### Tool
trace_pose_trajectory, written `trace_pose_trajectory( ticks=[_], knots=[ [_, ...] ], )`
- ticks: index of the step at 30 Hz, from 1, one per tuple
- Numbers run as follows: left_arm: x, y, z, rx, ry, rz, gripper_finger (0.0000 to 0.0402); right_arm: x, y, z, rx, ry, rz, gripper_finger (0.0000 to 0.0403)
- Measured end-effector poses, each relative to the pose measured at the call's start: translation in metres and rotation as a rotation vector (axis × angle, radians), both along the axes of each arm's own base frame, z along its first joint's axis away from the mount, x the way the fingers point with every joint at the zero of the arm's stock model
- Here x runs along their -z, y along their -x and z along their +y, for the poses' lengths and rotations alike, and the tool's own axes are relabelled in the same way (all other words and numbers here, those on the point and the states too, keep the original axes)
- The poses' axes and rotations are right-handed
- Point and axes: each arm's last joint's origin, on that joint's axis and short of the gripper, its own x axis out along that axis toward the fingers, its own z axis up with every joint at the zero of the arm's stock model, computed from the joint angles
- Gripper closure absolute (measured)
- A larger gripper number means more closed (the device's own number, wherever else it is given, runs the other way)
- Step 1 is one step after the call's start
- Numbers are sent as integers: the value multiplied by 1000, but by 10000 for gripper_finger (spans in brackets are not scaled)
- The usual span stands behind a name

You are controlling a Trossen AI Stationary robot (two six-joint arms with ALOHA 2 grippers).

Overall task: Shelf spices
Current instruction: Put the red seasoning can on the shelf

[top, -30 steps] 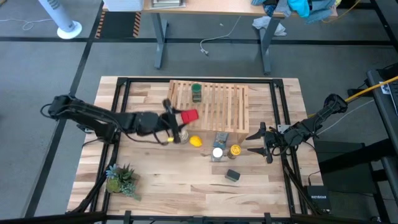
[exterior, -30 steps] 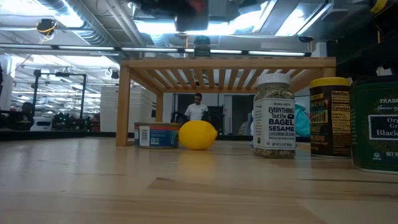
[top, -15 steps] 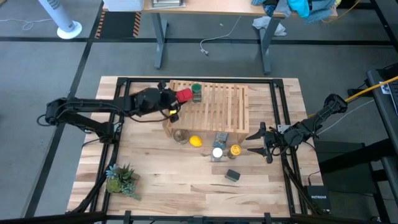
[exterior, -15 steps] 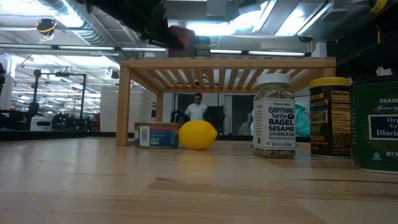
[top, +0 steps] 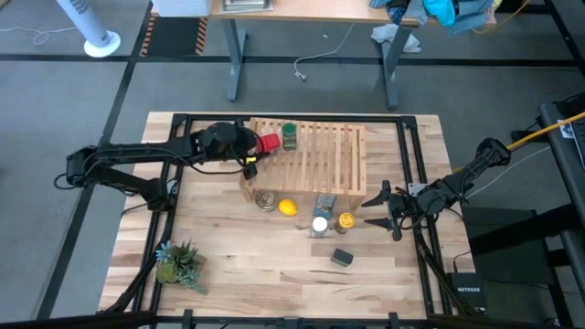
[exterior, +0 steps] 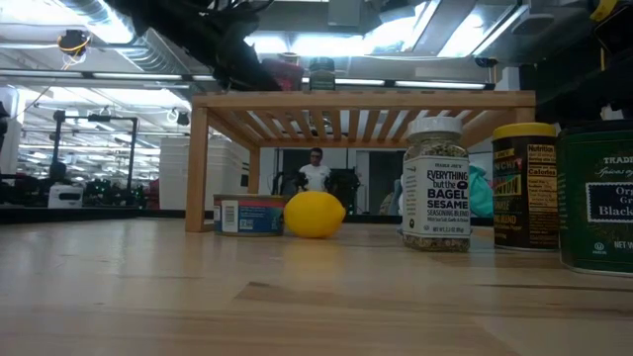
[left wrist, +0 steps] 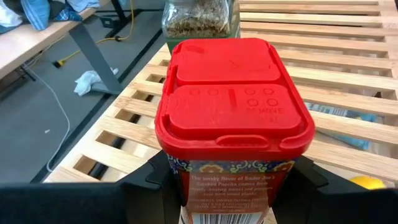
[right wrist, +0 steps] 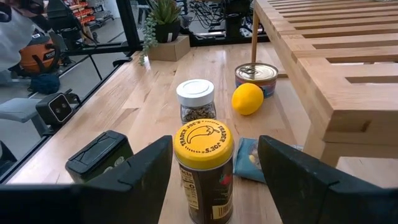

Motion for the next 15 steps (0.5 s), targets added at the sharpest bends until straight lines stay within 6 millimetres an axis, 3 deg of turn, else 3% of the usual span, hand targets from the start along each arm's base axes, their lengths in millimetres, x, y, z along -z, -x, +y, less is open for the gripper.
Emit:
trace_pose_trajectory(
  ticks=[8,15],
  knots=[
    [3,2,5,-17,1,-6,236,0,0,0,0,0,-1,159],
    [4,1,6,-23,-9,-14,151,0,0,0,0,-1,-2,159]
  ],
)
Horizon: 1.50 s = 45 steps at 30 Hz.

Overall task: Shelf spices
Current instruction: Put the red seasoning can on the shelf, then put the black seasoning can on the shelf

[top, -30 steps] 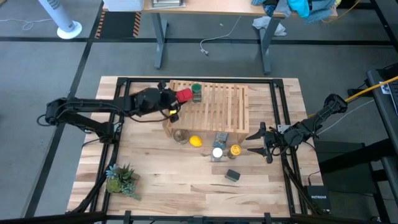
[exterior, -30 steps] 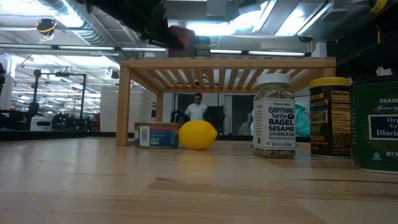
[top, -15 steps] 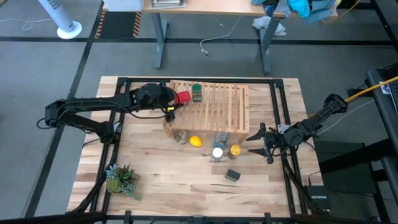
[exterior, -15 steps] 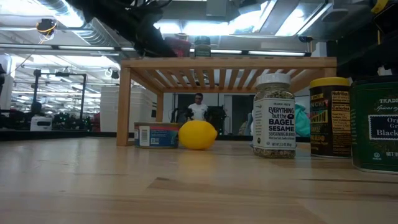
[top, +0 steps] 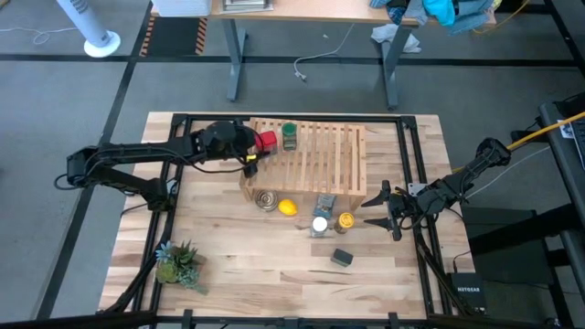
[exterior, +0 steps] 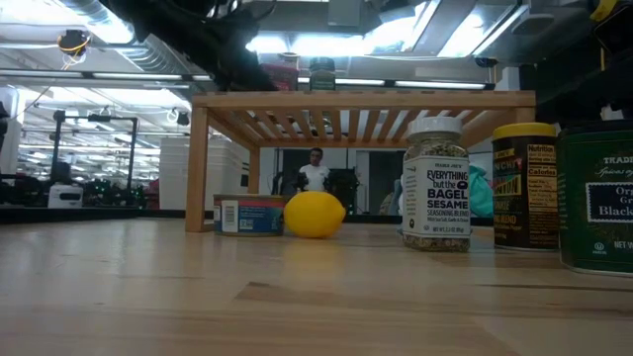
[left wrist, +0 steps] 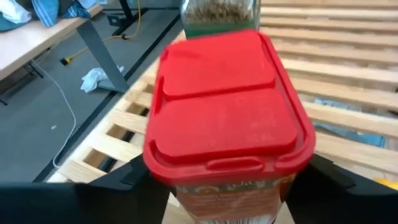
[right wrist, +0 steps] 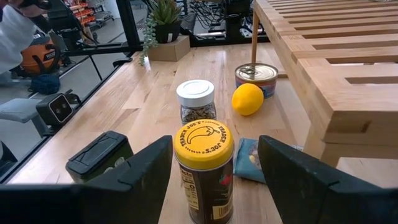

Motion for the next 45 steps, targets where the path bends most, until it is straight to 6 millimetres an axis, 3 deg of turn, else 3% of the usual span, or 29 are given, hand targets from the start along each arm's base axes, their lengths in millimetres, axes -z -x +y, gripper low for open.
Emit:
trace_pose_trajectory(
  ticks=[8,16,22,26,32,37,41,45],
  knots=[
    [-5,3,-1,-4,-9,-23,138,0,0,0,0,0,1,159],
    [-35,25,-9,-7,-46,-152,136,0,0,0,0,0,0,159],
    [-64,51,-28,19,-22,-319,135,0,0,0,0,-2,-3,159],
    [-69,61,-52,109,58,-344,135,0,0,0,0,-2,-3,159],
    [-52,45,-103,332,211,-265,135,0,0,0,4,-16,-2,159],
    [-21,16,-151,518,177,-293,135,-1,0,0,6,-27,-2,159],
    [7,-5,-175,523,88,-264,135,-1,0,0,6,-28,-2,159],
    [36,-28,-191,522,111,-249,135,-1,0,0,6,-28,-2,159]
  ],
)
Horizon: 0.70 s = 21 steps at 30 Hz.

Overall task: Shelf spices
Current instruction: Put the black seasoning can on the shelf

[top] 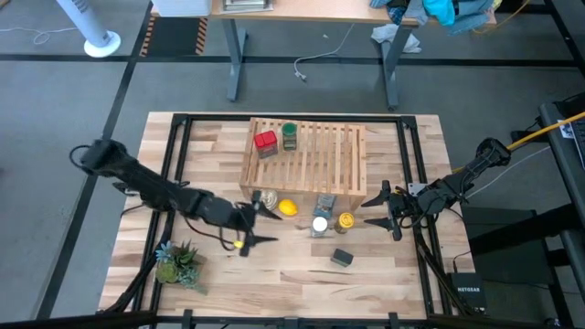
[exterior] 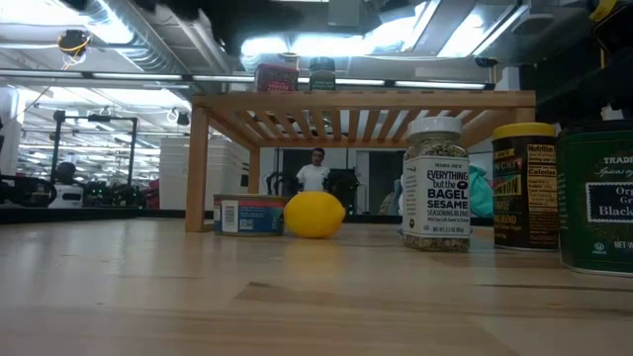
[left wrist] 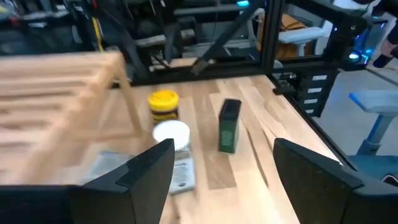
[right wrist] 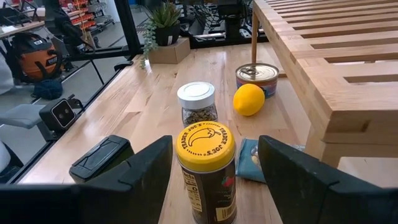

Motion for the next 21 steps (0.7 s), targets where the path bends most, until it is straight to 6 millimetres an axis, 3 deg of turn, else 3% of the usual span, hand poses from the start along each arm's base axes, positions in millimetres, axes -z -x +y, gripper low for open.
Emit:
trace_pose_trajectory(
  ticks=[10,21],
  knots=[
    [71,-42,-12,-12,13,-36,135,0,0,0,-1,4,2,159],
    [86,-87,-23,21,-36,-44,135,0,0,0,-1,7,2,159]
  ],
)
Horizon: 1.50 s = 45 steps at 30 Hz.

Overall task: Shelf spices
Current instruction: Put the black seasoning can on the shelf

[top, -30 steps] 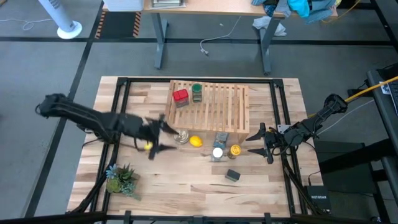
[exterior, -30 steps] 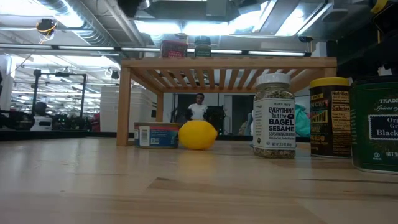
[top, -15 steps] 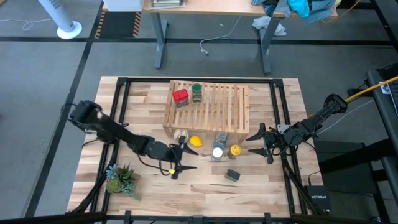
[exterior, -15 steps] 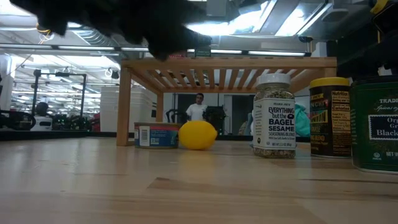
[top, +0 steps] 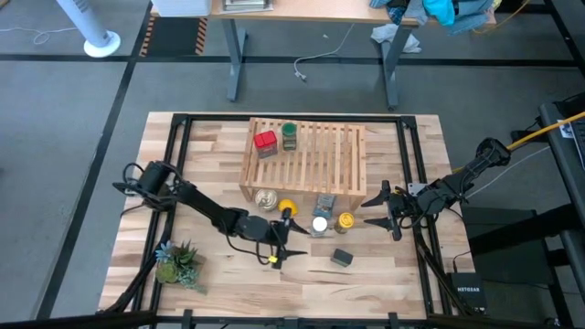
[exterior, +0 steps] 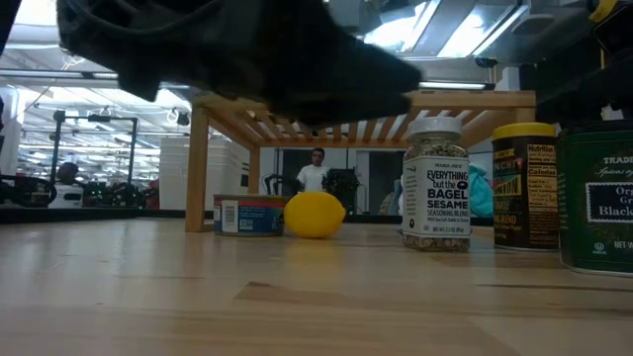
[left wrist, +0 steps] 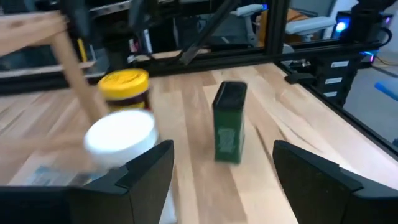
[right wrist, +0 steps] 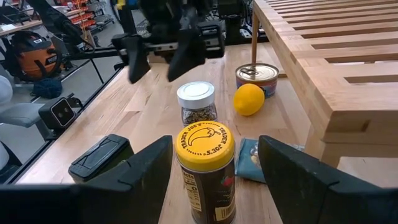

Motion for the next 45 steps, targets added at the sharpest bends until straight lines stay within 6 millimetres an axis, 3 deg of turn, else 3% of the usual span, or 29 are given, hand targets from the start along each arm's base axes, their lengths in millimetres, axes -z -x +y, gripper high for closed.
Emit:
trace_pose_trajectory(
  ticks=[8,17,25,35,45],
  knots=[
    [-4,-29,-13,81,-9,-38,135,0,0,0,0,0,0,159],
    [-3,-46,-2,54,-30,-5,135,0,0,0,0,1,-1,159],
    [-4,-46,-2,66,7,-5,135,0,0,0,0,1,-1,159],
    [-4,-40,-21,127,-1,-8,135,-1,0,0,-1,-6,-9,159],
    [-5,-41,-19,125,-19,-19,135,-12,-2,9,-208,-115,-81,159]
  ],
)
